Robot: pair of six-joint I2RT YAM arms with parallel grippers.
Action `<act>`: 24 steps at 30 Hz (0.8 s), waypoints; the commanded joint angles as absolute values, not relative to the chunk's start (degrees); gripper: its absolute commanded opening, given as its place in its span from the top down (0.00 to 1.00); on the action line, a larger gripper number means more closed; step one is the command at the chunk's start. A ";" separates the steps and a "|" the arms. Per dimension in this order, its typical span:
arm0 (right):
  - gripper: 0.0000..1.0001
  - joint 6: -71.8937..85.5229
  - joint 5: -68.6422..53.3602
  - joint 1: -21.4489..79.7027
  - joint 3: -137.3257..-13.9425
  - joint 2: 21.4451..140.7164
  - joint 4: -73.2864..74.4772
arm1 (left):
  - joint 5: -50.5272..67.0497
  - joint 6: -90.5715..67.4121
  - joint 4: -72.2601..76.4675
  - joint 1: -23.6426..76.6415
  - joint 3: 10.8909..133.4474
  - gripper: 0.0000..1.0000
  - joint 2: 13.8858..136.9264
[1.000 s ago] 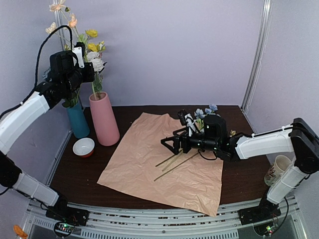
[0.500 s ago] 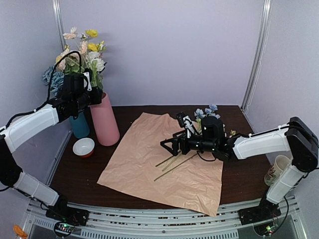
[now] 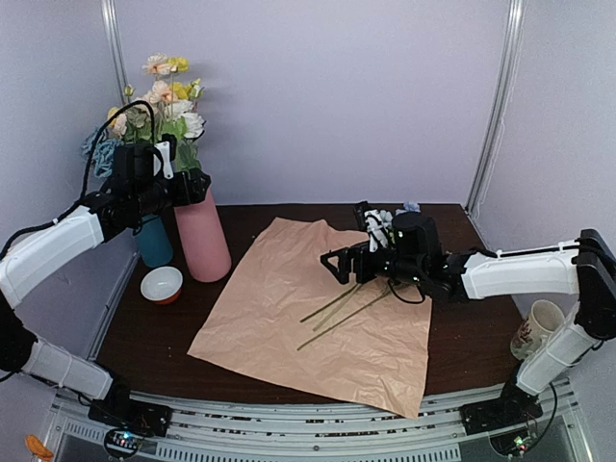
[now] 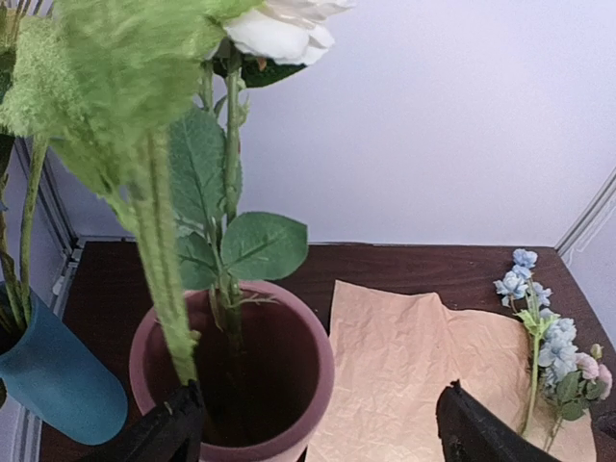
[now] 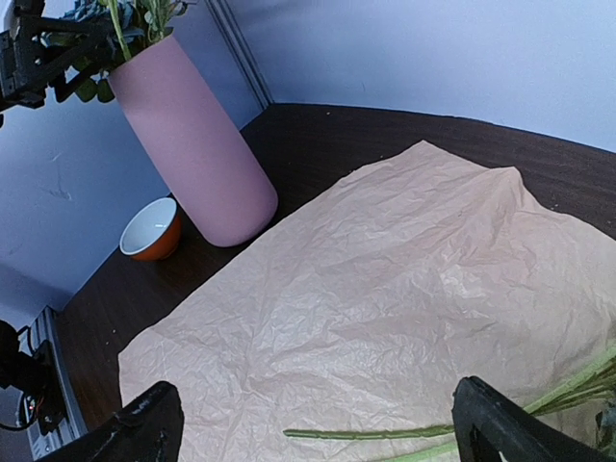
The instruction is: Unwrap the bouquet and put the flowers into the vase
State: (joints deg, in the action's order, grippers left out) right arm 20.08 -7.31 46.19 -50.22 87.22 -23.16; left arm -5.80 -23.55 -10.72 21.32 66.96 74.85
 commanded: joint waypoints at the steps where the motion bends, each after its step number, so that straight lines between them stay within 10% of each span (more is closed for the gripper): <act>1: 0.00 22.30 0.43 45.93 -52.44 82.45 -15.91 | -0.28 -22.08 -12.65 21.05 69.77 0.09 72.86; 24: 0.00 33.39 16.65 44.71 -55.85 77.43 5.92 | 15.55 -11.90 -14.24 21.09 68.71 0.02 64.06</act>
